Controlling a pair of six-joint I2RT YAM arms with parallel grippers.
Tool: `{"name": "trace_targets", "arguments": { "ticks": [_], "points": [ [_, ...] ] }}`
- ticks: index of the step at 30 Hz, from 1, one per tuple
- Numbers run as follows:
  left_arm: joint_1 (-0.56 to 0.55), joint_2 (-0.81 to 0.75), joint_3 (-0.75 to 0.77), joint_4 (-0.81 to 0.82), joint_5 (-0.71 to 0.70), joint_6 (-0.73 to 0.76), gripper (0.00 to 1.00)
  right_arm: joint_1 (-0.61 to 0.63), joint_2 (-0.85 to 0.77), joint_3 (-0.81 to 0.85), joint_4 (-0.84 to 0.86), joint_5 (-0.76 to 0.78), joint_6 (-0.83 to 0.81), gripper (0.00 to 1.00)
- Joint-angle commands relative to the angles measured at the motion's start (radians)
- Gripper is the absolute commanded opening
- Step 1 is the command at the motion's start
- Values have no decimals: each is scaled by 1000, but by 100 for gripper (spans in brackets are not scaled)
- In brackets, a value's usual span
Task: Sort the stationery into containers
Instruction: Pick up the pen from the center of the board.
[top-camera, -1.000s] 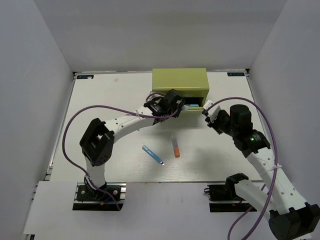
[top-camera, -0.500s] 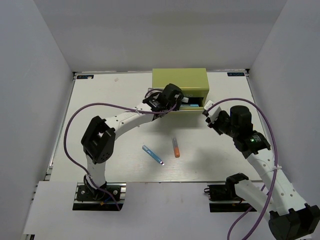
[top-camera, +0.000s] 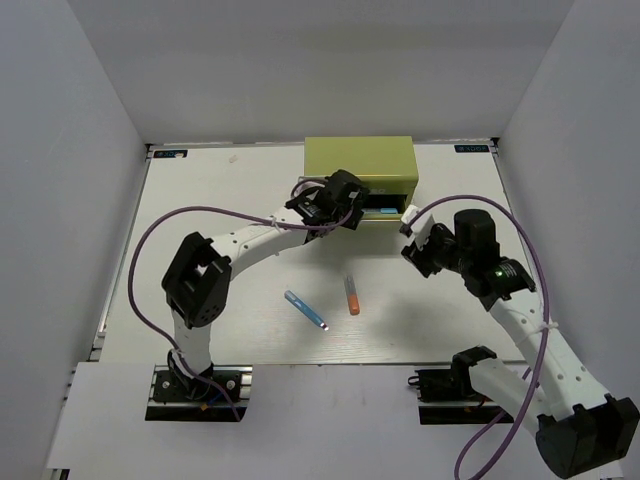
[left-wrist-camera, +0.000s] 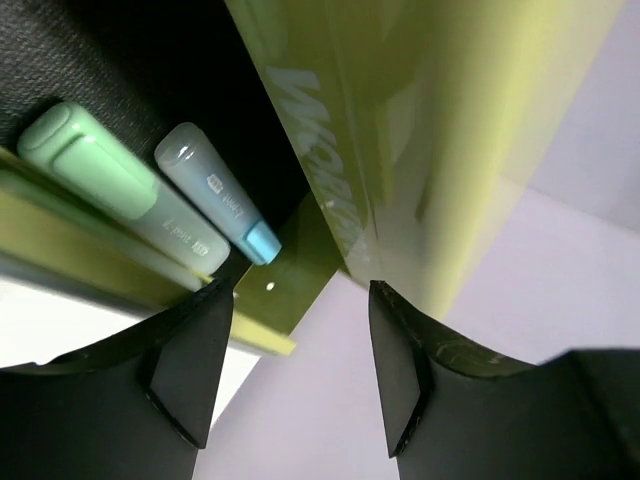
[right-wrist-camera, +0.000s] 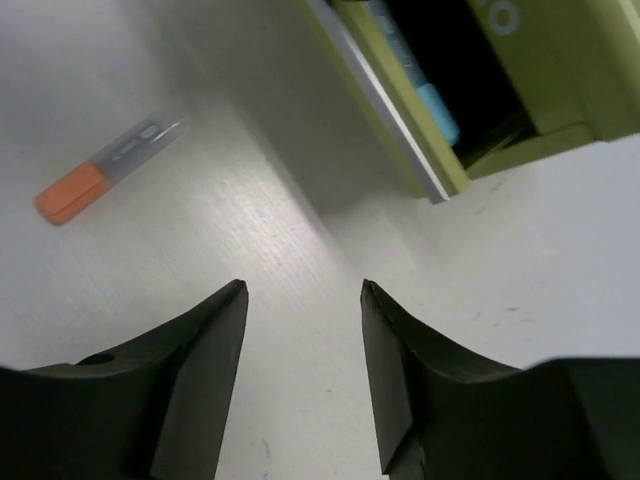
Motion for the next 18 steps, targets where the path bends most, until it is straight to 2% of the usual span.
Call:
{"name": "trace_targets", "arguments": {
  "ticks": [1, 3, 4, 7, 9, 10, 11, 13, 14, 16, 17, 18],
  "points": [
    [-11, -119, -24, -16, -1, 113, 67, -4, 43, 45, -60, -131, -7, 56],
    [-22, -174, -24, -57, -10, 195, 67, -1, 71, 65, -97, -190, -4, 63],
    [-31, -196, -35, -74, -34, 299, 67, 1, 110, 73, -110, -204, 20, 65],
    [-42, -321, -111, -151, -91, 464, 67, 4, 193, 113, -160, -275, 75, 65],
    [-54, -410, -251, -173, -116, 518, 67, 12, 209, 107, -156, -309, 105, 64],
    [-54, -511, -307, -185, -128, 541, 67, 15, 224, 99, -118, -312, 114, 64],
    [-54, -562, -414, -199, -128, 570, 67, 28, 229, 74, -101, -309, 124, 64],
    [-54, -666, -521, -232, -128, 584, 67, 67, 258, 67, -61, -271, 177, 64],
    [-54, -772, -615, -243, -128, 584, 69, 76, 288, 73, -39, -254, 221, 64],
    [-54, -870, -747, -243, -116, 584, 70, 116, 359, 88, -36, -189, 276, 65],
    [-54, -918, -788, -243, -104, 573, 77, 130, 418, 106, -30, -169, 289, 65],
    [-54, -1008, -828, -224, -81, 573, 77, 165, 437, 109, -16, -151, 316, 65]
  ]
}}
